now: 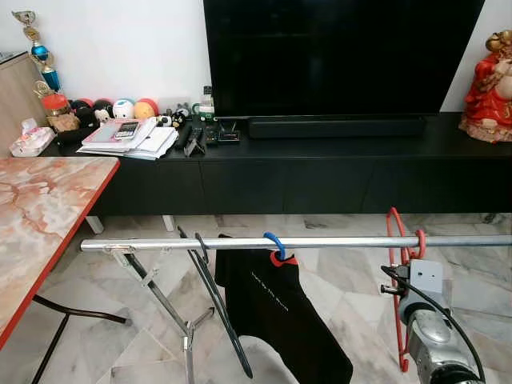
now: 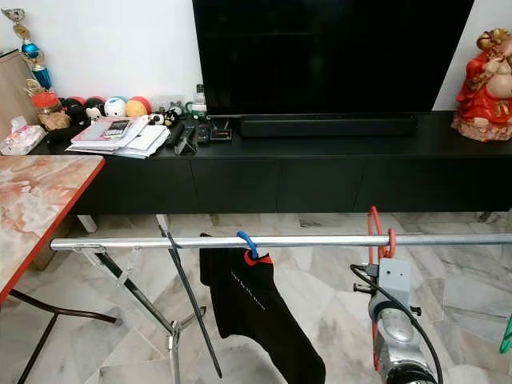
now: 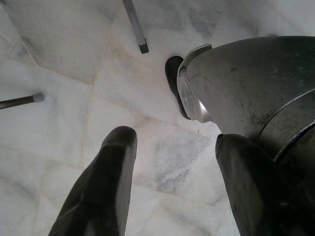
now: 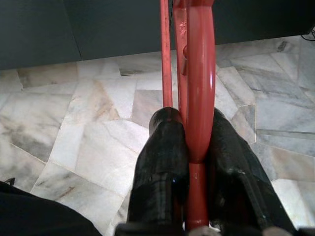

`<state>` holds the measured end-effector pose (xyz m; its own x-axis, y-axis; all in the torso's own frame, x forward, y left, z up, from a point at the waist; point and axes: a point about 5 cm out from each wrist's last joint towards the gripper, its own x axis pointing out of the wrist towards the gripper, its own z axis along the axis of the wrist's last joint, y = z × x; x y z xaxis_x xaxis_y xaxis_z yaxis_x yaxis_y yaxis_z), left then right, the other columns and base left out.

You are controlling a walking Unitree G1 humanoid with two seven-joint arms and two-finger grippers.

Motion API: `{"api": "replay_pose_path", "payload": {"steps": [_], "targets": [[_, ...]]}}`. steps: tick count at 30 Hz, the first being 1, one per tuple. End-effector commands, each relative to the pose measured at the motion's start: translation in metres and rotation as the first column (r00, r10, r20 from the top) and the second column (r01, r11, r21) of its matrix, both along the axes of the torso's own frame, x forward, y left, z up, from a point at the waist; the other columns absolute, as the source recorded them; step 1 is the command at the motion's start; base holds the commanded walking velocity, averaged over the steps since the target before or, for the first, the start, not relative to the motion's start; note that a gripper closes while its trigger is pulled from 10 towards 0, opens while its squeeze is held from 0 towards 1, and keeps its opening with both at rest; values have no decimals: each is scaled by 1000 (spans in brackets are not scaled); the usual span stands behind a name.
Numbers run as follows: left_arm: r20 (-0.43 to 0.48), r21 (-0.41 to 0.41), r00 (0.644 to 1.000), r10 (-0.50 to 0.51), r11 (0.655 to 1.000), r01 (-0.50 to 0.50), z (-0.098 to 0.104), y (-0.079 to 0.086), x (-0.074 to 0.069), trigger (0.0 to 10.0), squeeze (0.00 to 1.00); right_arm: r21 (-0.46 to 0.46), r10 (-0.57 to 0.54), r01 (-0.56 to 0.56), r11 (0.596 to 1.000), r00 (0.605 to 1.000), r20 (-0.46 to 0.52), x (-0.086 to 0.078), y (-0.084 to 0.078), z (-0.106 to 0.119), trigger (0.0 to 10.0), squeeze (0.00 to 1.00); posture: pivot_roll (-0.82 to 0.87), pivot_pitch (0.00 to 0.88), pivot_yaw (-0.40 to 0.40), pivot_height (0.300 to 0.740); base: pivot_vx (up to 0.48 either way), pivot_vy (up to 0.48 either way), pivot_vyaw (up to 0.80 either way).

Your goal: Hang hanger

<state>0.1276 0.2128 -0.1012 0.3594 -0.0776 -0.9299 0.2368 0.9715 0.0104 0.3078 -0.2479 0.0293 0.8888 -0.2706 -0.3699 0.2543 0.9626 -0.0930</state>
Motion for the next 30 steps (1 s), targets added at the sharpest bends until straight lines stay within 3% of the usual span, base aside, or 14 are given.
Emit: {"api": "replay_pose_path", "payload": {"steps": [1, 3, 4, 5, 6, 8, 9, 23, 30], "targets": [[-22, 11, 1000, -5, 1000, 6, -1, 3, -4, 10000, 0, 23, 7, -7, 1000, 1000, 2, -1, 4, -2, 10000, 43, 112, 8, 0, 740, 0, 0, 0], [-23, 11, 1000, -6, 1000, 6, -1, 3, -4, 10000, 0, 31, 8, -8, 999, 1000, 13, -1, 4, -2, 10000, 43, 112, 8, -1, 740, 0, 0, 0], [-23, 12, 1000, -6, 1000, 7, -1, 3, -4, 10000, 0, 54, -1, -2, 999, 999, 50, 0, 4, 1, 10000, 314, 113, 7, -2, 740, 0, 0, 0], [-23, 12, 1000, -7, 1000, 7, -1, 3, -4, 10000, 0, 78, -10, 4, 997, 997, 74, 0, 4, 2, 10000, 337, 113, 7, -2, 740, 0, 0, 0], [-23, 12, 1000, -7, 1000, 7, -1, 3, -4, 10000, 0, 85, -18, 11, 996, 996, 83, -1, 3, 2, 10000, 616, 113, 7, -2, 740, 0, 0, 0], [-23, 12, 1000, -7, 1000, 7, -1, 3, -4, 10000, 0, 87, -23, 15, 996, 996, 86, -1, 2, 2, 10000, 616, 114, 7, -3, 740, 0, 0, 0], [-23, 11, 1000, -6, 1000, 6, -1, 3, -4, 10000, 0, 94, -37, 28, 995, 995, 93, -2, 1, 1, 10000, 780, 114, 7, -4, 740, 0, 0, 0], [-23, 9, 1000, -8, 1000, 8, -1, 3, -4, 10000, 0, 111, -45, 34, 993, 995, 92, -7, 2, -3, 10000, 796, 114, 7, -3, 740, 0, 0, 0], [-23, 10, 1000, -8, 1000, 8, -1, 3, -4, 10000, 0, 75, -64, 52, 996, 985, 161, -6, -1, 4, 10000, 792, 113, 7, -6, 740, 0, 0, 0]]}}
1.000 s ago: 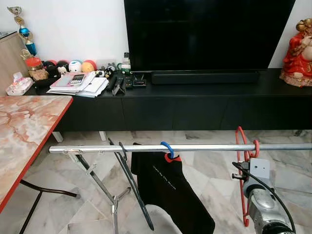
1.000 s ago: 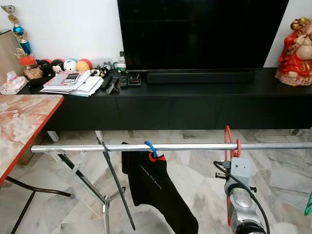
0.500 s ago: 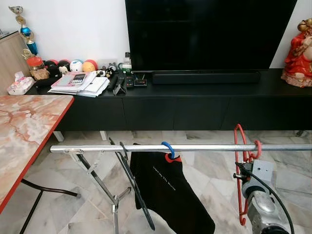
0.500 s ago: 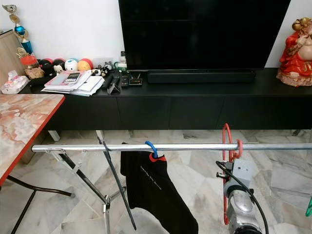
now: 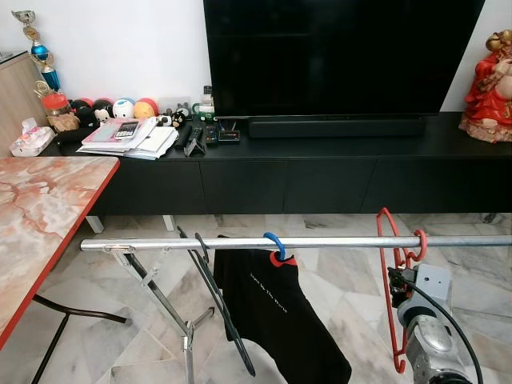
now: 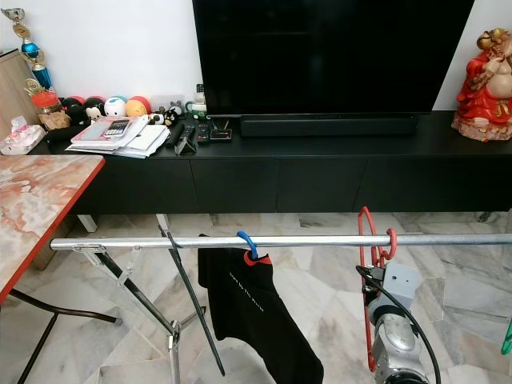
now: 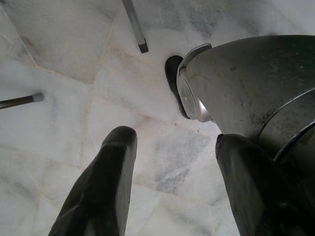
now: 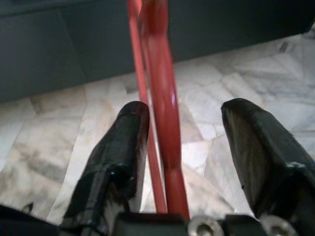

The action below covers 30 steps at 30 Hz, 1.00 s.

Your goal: Hang hanger

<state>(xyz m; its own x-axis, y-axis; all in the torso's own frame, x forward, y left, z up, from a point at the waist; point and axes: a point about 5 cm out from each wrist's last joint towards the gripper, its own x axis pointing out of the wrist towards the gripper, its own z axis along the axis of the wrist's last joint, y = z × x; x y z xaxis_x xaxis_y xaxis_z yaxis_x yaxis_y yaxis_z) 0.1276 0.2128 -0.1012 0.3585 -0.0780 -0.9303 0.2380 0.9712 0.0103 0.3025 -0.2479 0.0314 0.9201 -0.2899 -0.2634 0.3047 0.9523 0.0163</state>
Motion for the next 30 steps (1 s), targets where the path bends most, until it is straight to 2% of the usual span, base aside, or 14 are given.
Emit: {"api": "replay_pose_path", "payload": {"steps": [1, 11, 17, 18, 22, 30], "targets": [[-22, 9, 1000, -6, 1000, 7, -1, 3, -4, 10000, 0, -8, -19, 20, 1000, 999, 46, -1, -2, 3, 10000, 792, 114, 8, -8, 740, 0, 0, 0], [-25, 6, 1000, -8, 1000, 8, -1, 3, -4, 10000, 0, -77, -26, 38, 996, 989, 148, -6, -2, 9, 10000, 800, 110, 8, -13, 740, 0, 0, 0], [-25, 6, 1000, -8, 1000, 8, -1, 3, -5, 10000, 0, -112, -4, 28, 993, 978, 209, -6, 3, 15, 10000, 918, 109, 9, -15, 740, 0, 0, 0], [-26, 7, 1000, -9, 1000, 9, -1, 3, -5, 10000, 0, -118, 16, 11, 993, 975, 222, -6, 6, 16, 10000, 965, 108, 9, -16, 740, 0, 0, 0], [-27, 7, 1000, -9, 1000, 9, -1, 2, -6, 10000, 0, -154, 88, -49, 987, 962, 258, -12, 16, 15, 10000, 965, 108, 9, -19, 740, 0, 0, 0], [-29, 7, 1000, -13, 1000, 13, -1, 3, -6, 10000, 0, -190, 99, -38, 981, 941, 323, -25, 22, 18, 10000, 933, 100, 12, -22, 740, 0, 0, 0]]}}
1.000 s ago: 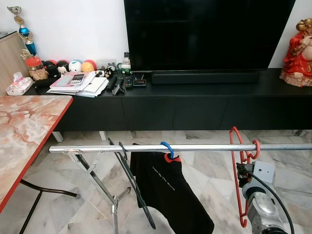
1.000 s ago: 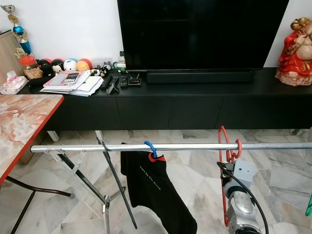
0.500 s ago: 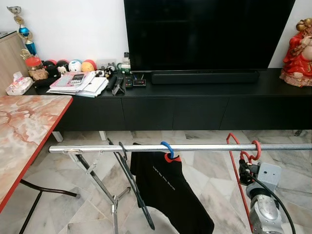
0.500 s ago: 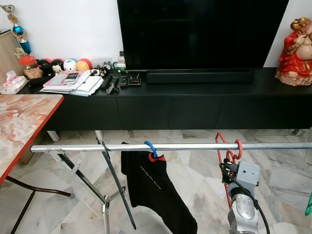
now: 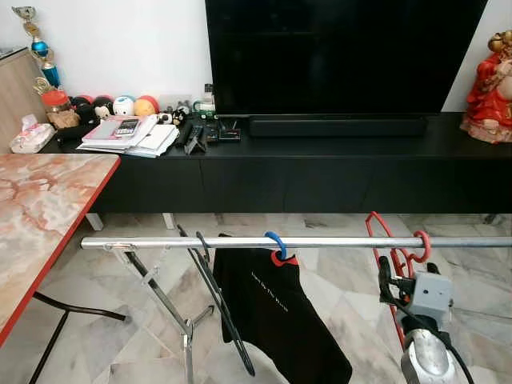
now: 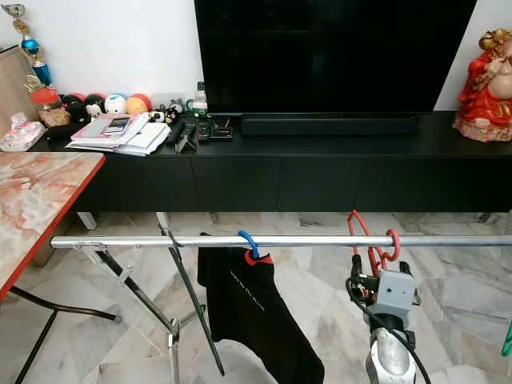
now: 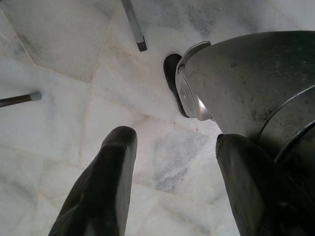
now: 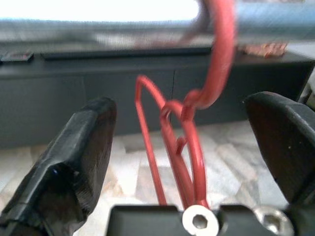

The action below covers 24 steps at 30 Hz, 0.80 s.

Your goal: Hang hanger

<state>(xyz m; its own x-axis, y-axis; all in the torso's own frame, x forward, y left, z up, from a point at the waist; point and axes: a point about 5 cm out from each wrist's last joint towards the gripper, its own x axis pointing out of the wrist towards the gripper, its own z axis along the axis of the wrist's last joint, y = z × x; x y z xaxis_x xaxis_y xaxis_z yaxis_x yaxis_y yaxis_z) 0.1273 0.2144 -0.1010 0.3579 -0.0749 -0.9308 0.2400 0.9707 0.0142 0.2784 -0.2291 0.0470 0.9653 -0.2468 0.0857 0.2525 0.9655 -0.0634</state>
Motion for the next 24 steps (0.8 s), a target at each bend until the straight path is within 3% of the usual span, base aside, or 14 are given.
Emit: {"api": "replay_pose_path", "payload": {"steps": [1, 5, 9, 10, 12, 13, 16, 21, 22, 23, 24], "targets": [[-29, 3, 1000, -12, 1000, 12, -2, 1, -5, 10000, 0, -14, 44, -43, 999, 999, 7, -2, 7, 0, 10000, 922, 96, 11, -22, 740, 0, 0, 0], [-29, 4, 999, -14, 1000, 14, -2, 1, -5, 10000, 0, -16, 104, -104, 994, 994, -15, -5, 14, -4, 10000, 875, 95, 11, -22, 740, 0, 0, 0], [-26, 3, 999, -19, 1000, 20, -1, 1, -4, 10000, 0, 2, 252, -254, 967, 959, -126, -10, 24, -21, 10000, 808, 94, 3, -22, 740, 0, 0, 0], [-25, 4, 999, -21, 1000, 21, -1, 1, -4, 10000, 0, -6, 277, -281, 960, 949, -150, -9, 26, -22, 10000, 239, 92, 0, -23, 740, 0, 0, 0], [-25, 4, 999, -22, 1000, 22, -1, 1, -4, 10000, 0, -12, 294, -300, 954, 941, -167, -8, 28, -23, 10000, 239, 92, 0, -23, 740, 0, 0, 0], [-24, 5, 999, -23, 1000, 23, -1, 1, -4, 10000, 0, -5, 307, -314, 949, 933, -186, -7, 30, -25, 10000, 0, 87, 0, -22, 740, 0, 0, 0], [-24, 5, 999, -27, 1000, 27, -1, 1, -4, 10000, 0, 36, 327, -332, 943, 898, -294, -11, 33, -41, 10000, 0, 83, 0, -19, 740, 0, 0, 0], [-25, 5, 999, -28, 1000, 28, -1, 1, -4, 10000, 0, 76, 299, -293, 953, 874, -382, -17, 31, -54, 10000, 0, 81, 0, -16, 740, 0, 0, 0], [-25, 4, 999, -30, 1000, 30, -1, 1, -4, 10000, 0, 140, 248, -206, 969, 853, -459, -24, 26, -66, 10000, 0, 79, 0, -15, 740, 0, 0, 0], [-25, 4, 999, -30, 1000, 30, -1, 1, -4, 10000, 0, 140, 248, -206, 969, 853, -459, -24, 26, -66, 10000, 0, 79, 0, -15, 740, 0, 0, 0], [-25, 4, 999, -32, 999, 32, -1, 1, -4, 10000, 0, 197, 203, -110, 974, 807, -554, -35, 22, -81, 10000, 0, 84, 0, -12, 740, 0, 0, 0]]}}
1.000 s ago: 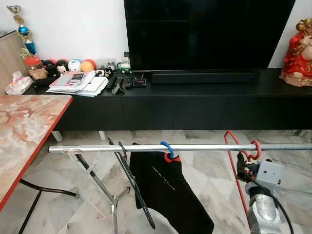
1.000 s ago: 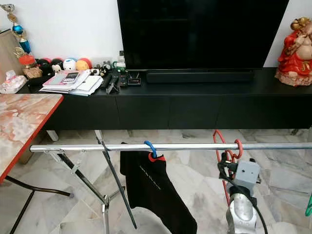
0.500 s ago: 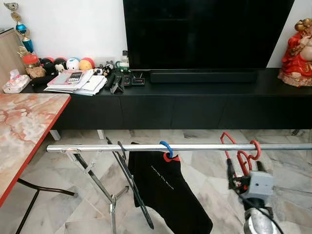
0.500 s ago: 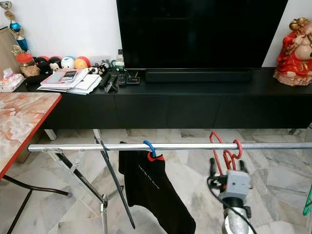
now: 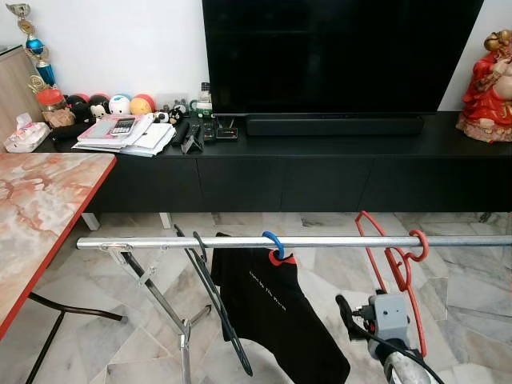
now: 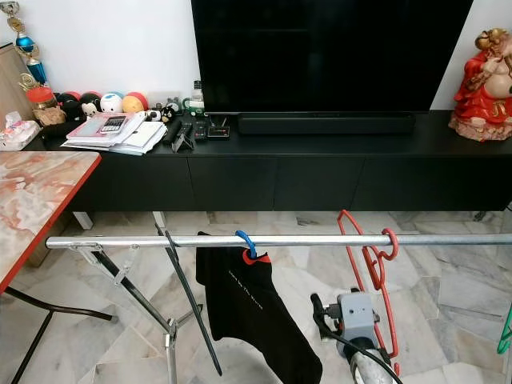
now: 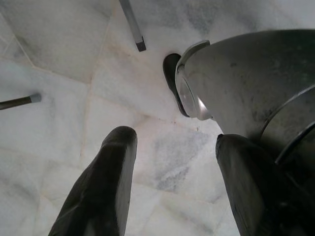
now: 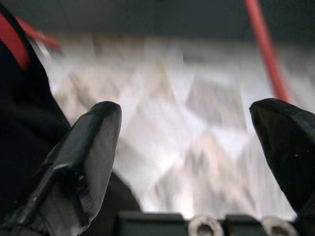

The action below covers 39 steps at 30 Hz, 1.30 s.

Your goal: Hang hanger

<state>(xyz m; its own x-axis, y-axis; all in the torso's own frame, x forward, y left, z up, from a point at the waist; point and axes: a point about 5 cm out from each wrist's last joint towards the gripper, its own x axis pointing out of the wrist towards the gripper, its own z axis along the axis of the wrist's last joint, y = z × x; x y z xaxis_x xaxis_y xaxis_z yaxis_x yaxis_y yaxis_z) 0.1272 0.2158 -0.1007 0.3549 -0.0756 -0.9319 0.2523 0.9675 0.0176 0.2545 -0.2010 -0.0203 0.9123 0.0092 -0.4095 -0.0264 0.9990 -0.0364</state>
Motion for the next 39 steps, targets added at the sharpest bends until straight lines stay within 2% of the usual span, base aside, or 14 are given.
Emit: {"api": "replay_pose_path", "payload": {"steps": [1, 2, 3, 4, 8, 9, 10, 11, 12, 15, 17, 25, 31, 39], "targets": [[-22, 1, 1000, -21, 1000, 21, -1, -1, -4, 10000, 0, 72, -118, 139, 988, 964, -237, -24, -4, -28, 10000, 0, 82, 0, -11, 740, 0, 0, 0], [-22, 2, 1000, -23, 1000, 23, -1, 0, -4, 10000, 0, 90, -109, 144, 985, 942, -317, -35, 0, -38, 10000, 0, 84, 0, -10, 740, 0, 0, 0], [-21, 4, 999, -27, 1000, 28, -1, 0, -4, 10000, 0, 78, -20, 57, 995, 912, -409, -51, 11, -51, 10000, 0, 88, 0, -10, 740, 0, 0, 0], [-21, 5, 999, -29, 1000, 29, -1, 0, -4, 10000, 0, 107, -4, 59, 992, 893, -450, -62, 15, -57, 10000, 0, 96, 0, -10, 740, 0, 0, 0], [-20, 6, 999, -28, 1000, 28, -1, 1, -5, 10000, 0, 32, -63, 88, 996, 879, -473, -69, 9, -61, 10000, 0, 102, 0, -11, 740, 0, 0, 0], [-19, 6, 999, -26, 1000, 27, -1, 1, -5, 10000, 0, 80, -147, 202, 976, 884, -444, -69, 4, -60, 10000, 0, 102, 0, -4, 740, 0, 0, 0], [-20, 7, 999, -28, 1000, 28, -1, 2, -5, 10000, 0, 98, -255, 328, 940, 862, -438, -71, -9, -58, 10000, 0, 88, 0, 2, 740, 0, 0, 0], [-20, 7, 999, -28, 1000, 28, -1, 2, -5, 10000, 0, 98, -255, 328, 940, 862, -438, -71, -9, -58, 10000, 0, 88, 0, 2, 740, 0, 0, 0], [-21, 10, 999, -32, 999, 32, -1, 3, -5, 10000, 0, 88, -344, 423, 902, 825, -448, -75, -25, -58, 10000, 0, 71, 0, 8, 740, 0, 0, 0], [-21, 16, 999, -38, 999, 39, -1, 4, -5, 10000, 0, 14, -291, 340, 940, 824, -485, -87, -27, -63, 10000, 0, 71, 0, 8, 740, 0, 0, 0], [-6, 17, 1000, -10, 1000, 10, -1, 4, -5, 10000, 0, 1, -320, 374, 928, 795, -515, -99, -28, -68, 10000, 0, 76, 0, 9, 740, 0, 0, 0], [-6, 46, 1000, -27, 999, 27, 0, 7, -4, 10000, 0, 18, -288, 347, 938, 804, -520, -99, -16, -70, 10000, 0, 79, 0, 16, 740, 0, 0, 0], [0, 40, 1000, 8, 999, -8, 0, 8, -3, 10000, 0, -12, -290, 331, 944, 810, -509, -95, -22, -68, 10000, 0, 77, 0, 19, 740, 0, 0, 0], [-4, 34, 1000, 15, 999, -14, 0, 7, -2, 10000, 0, -13, -274, 315, 949, 806, -524, -97, -18, -70, 10000, 0, 80, 0, 25, 740, 0, 0, 0]]}}
